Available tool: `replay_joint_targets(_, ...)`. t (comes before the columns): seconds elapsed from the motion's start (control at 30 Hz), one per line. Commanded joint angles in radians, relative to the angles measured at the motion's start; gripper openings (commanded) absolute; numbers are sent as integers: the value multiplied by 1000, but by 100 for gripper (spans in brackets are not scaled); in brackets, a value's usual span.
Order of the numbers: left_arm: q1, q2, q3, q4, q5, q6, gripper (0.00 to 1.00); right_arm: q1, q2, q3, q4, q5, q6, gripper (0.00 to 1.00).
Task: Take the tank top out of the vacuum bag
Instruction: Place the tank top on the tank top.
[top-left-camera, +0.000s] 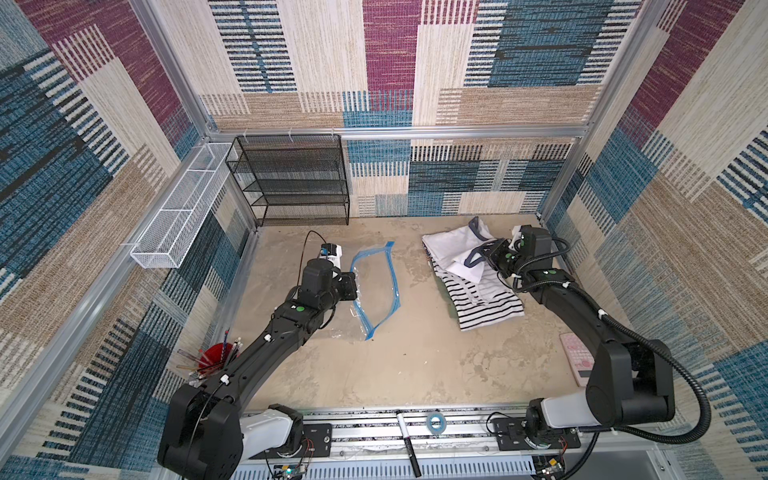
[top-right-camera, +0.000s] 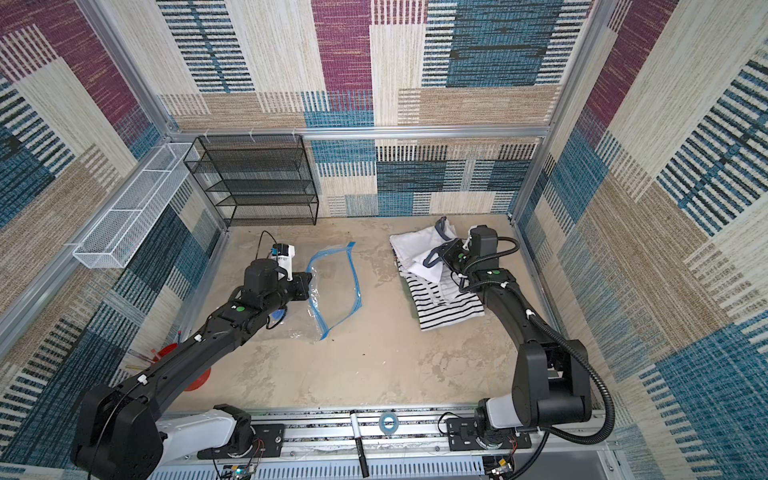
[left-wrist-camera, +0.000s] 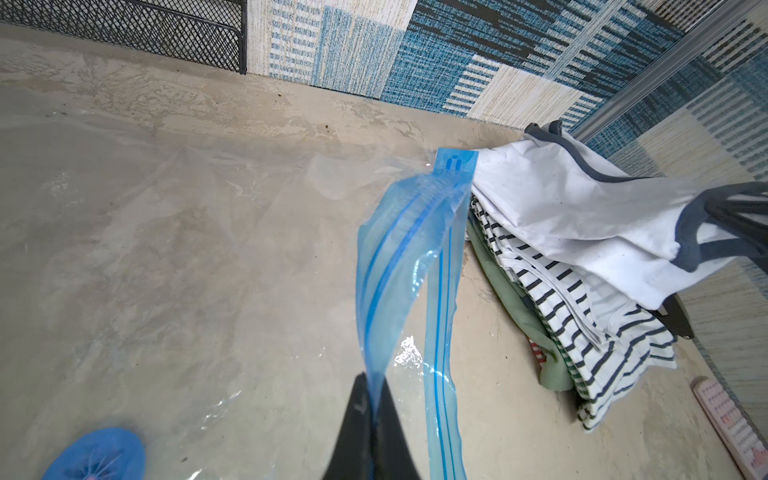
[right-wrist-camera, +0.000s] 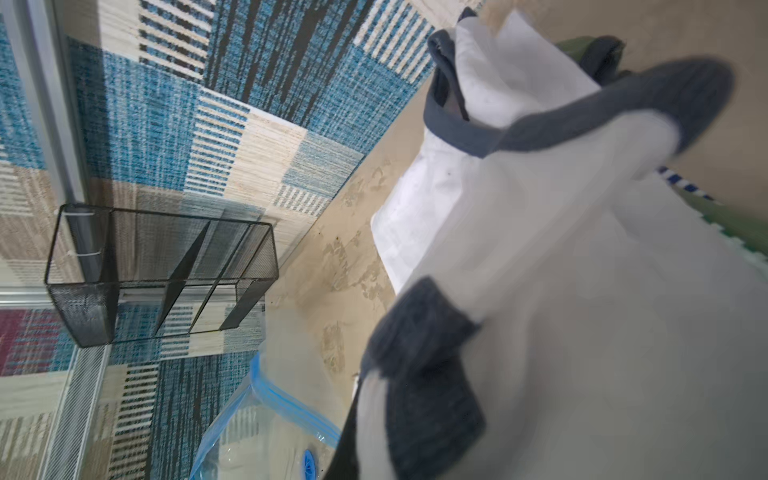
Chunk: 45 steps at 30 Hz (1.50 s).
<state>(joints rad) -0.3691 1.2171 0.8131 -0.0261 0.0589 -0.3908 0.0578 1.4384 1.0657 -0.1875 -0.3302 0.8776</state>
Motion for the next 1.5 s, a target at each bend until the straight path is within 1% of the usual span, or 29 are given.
replay_joint_targets(0.0, 0, -19, -6, -7, 11, 3, 0, 1, 29, 57, -166, 4, 12, 0)
replay_joint_targets(0.23, 0, -43, -18, -23, 10, 4, 0, 5, 5, -29, -213, -74, 72, 0)
replay_joint_targets(0.57, 0, -60, -59, 12, 29, -20, 0, 17, -87, -89, -296, -46, 113, 0)
replay_joint_targets(0.67, 0, -76, -71, 15, 24, -22, 0, 27, -119, -120, -311, -21, 110, 0)
replay_joint_targets(0.83, 1, -86, -83, 15, 28, -26, 0, 32, -152, -181, -299, -17, 88, 0)
replay_joint_targets(0.93, 0, -94, -87, 13, 27, -31, 0, 48, -167, -200, -328, 50, 59, 1)
replay_joint_targets(0.97, 0, -97, -90, 17, 27, -32, 0, 49, -174, -214, -328, 84, 47, 7)
replay_joint_targets(1.07, 0, -101, -94, 14, 31, -34, 0, 50, -185, -245, -314, 153, 0, 36)
replay_joint_targets(1.1, 2, -102, -92, 10, 32, -33, 0, 50, -185, -249, -313, 165, -19, 43)
replay_joint_targets(1.13, 1, -103, -93, 5, 32, -33, 0, 50, -189, -253, -320, 181, -31, 48)
replay_joint_targets(1.17, 0, -108, -94, 1, 31, -33, 0, 50, -195, -249, -349, 225, -37, 51)
replay_joint_targets(1.27, 0, -125, -99, -3, 26, -34, 0, 50, -236, -225, -444, 368, -67, 52)
replay_joint_targets(1.33, 0, -129, -102, -6, 24, -33, 0, 50, -264, -196, -498, 441, -84, 56)
replay_joint_targets(1.4, 1, -125, -103, -6, 26, -30, 0, 50, -288, -158, -533, 479, -110, 60)
replay_joint_targets(1.47, 1, -120, -101, -8, 29, -30, 0, 50, -298, -117, -549, 462, -153, 62)
